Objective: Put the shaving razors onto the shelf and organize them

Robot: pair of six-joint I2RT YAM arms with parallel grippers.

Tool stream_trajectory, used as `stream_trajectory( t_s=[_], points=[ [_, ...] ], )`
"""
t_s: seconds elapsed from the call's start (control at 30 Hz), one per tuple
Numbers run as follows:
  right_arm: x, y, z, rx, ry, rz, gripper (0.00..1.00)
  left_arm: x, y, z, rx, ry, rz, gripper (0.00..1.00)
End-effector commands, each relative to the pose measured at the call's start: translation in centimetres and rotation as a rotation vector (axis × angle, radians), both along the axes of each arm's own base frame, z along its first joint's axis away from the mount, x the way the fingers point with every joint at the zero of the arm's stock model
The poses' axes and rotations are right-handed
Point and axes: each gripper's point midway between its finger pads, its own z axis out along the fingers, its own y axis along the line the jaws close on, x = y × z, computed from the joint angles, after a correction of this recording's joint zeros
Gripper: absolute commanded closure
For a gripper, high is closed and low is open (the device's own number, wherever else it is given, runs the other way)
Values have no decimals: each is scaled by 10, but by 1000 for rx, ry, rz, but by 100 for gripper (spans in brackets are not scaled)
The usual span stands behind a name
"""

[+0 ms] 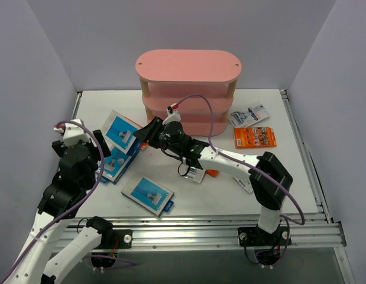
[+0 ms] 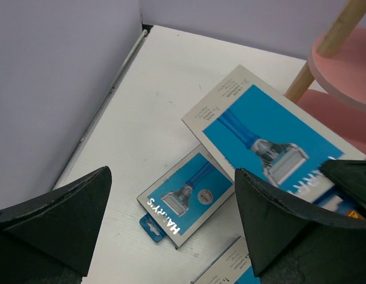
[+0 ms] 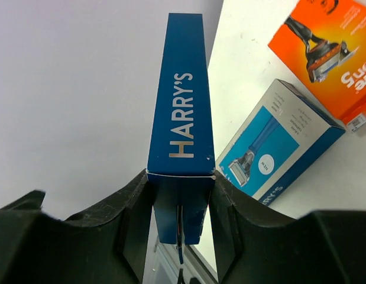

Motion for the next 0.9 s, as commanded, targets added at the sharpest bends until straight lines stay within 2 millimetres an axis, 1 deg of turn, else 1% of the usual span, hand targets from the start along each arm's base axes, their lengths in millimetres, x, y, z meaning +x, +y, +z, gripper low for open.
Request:
stream_trajectory(
  t_s=[0.0,0.03,0.07,0.1,0.13,0.2,0.23,0.3,0.33,0.4,0.43,0.47,0.5,0.53,0.6,0.63,0.73,0.77,0.83,0.87],
  points=[
    [-5,-28,74,-14,-162,7,100,-12,21,14,-16,-70,100,6],
    [-6,-33,74,-42,-161,6,100,-15,25,15,-18,-81,115,6],
    [-8,-41,89,-44,-193,5,100,-20,28,20,-29,-106,123,6],
    [-6,-48,96,-46,-203,-4,100,-21,29,19,-30,-112,126,6],
    [-10,-56,111,-43,-218,-7,100,-23,30,22,-40,-130,121,6],
    [-6,-68,124,-57,-250,-28,100,-22,25,23,-44,-143,91,6],
    [-7,-77,137,-52,-261,-41,100,-21,24,22,-44,-141,85,6],
    [-7,-87,151,-44,-283,-57,100,-20,23,21,-40,-131,85,6],
    [-5,-99,165,-29,-298,-82,100,-18,22,19,-34,-120,86,6],
    [-4,-109,180,-15,-320,-97,100,-17,23,17,-24,-103,96,6],
    [-2,-117,189,-10,-330,-107,100,-16,23,16,-18,-90,97,6],
    [-2,-122,202,3,-349,-115,100,-15,23,16,-19,-87,99,6],
    [-3,-127,208,-4,-359,-118,100,-16,24,17,-19,-88,102,6],
    [-2,-134,224,10,-383,-134,100,-15,23,16,-19,-87,98,6],
    [-2,-143,236,6,-401,-151,100,-16,22,16,-23,-93,95,6],
    [4,-153,243,10,-411,-180,100,-16,22,17,-26,-97,93,6],
    [9,-172,264,46,-435,-229,100,-16,22,17,-27,-100,89,6],
    [16,-183,270,53,-442,-263,100,-16,22,17,-27,-101,87,6],
    [18,-195,280,69,-452,-299,100,-16,21,17,-26,-98,85,6],
    [26,-209,284,70,-452,-364,100,-15,21,17,-26,-98,82,6]
  ],
)
